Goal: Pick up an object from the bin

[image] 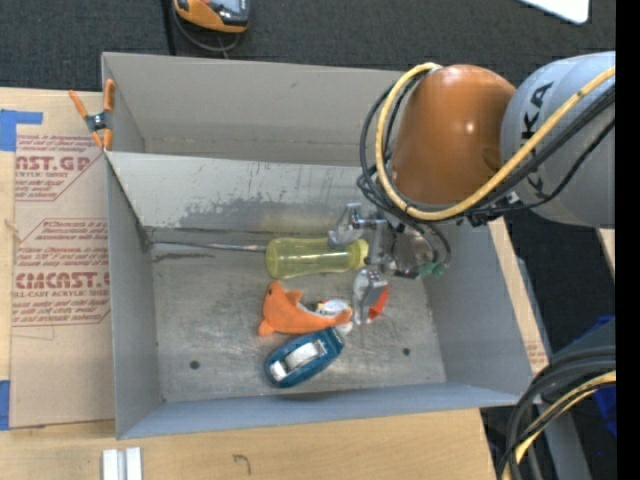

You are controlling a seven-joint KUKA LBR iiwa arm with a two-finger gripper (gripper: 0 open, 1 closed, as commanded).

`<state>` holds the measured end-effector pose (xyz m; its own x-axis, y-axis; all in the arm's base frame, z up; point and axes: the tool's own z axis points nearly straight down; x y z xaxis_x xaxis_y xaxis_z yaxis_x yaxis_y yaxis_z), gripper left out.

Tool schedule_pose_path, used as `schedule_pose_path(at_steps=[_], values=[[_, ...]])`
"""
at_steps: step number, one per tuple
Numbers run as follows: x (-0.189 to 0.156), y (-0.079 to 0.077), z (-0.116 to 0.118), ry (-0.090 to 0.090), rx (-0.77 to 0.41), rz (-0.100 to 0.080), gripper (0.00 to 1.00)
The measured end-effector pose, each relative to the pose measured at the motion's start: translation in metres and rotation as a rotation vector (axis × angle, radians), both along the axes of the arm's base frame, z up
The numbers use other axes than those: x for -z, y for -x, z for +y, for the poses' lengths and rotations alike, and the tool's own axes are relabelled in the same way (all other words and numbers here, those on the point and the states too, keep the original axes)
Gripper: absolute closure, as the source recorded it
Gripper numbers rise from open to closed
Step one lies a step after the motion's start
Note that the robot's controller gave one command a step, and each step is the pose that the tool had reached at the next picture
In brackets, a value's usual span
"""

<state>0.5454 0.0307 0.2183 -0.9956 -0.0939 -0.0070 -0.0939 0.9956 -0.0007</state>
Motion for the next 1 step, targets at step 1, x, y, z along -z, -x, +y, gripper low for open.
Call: schedule_pose_path(at_steps=[1], values=[[0.074, 0.0048, 0.0384, -0.001, -0.068, 0.001, 0.0]])
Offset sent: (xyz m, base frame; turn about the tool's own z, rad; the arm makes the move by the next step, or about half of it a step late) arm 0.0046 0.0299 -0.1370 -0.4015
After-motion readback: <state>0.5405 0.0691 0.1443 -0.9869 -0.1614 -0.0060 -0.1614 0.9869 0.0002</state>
